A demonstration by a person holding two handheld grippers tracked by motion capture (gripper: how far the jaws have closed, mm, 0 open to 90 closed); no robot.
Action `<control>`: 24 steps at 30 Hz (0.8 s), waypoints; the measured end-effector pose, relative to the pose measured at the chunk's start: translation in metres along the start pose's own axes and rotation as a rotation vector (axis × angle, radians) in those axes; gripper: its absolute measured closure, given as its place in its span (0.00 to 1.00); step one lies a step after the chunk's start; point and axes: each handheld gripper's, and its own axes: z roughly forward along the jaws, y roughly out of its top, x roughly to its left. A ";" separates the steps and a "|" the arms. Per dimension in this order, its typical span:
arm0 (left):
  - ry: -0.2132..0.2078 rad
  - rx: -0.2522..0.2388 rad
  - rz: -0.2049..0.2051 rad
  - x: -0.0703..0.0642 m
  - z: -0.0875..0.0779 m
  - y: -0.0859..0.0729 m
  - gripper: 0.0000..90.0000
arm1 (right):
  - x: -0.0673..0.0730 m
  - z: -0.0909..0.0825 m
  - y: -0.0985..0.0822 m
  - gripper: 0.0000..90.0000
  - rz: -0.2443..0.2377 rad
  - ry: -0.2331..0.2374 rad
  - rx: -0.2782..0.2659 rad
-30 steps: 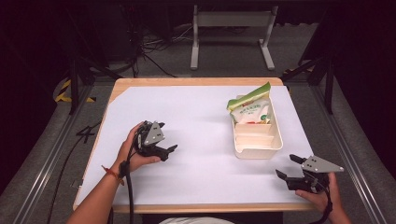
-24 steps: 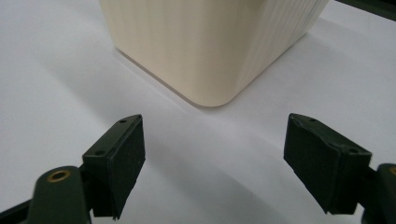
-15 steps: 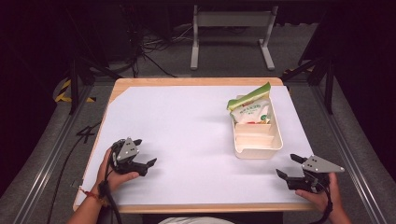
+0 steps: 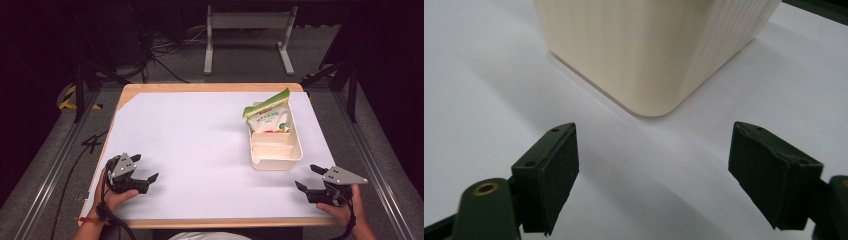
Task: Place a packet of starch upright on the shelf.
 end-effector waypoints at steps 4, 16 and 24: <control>0.008 -0.007 -0.001 0.000 -0.001 0.001 0.12 | 0.001 0.000 0.000 0.22 -0.007 0.000 0.000; 0.014 -0.011 -0.006 0.000 0.000 0.002 0.11 | 0.001 0.002 0.000 0.22 -0.011 0.007 0.008; 0.001 0.004 0.003 0.000 0.003 0.004 0.11 | 0.000 0.002 -0.001 0.22 -0.004 0.011 0.008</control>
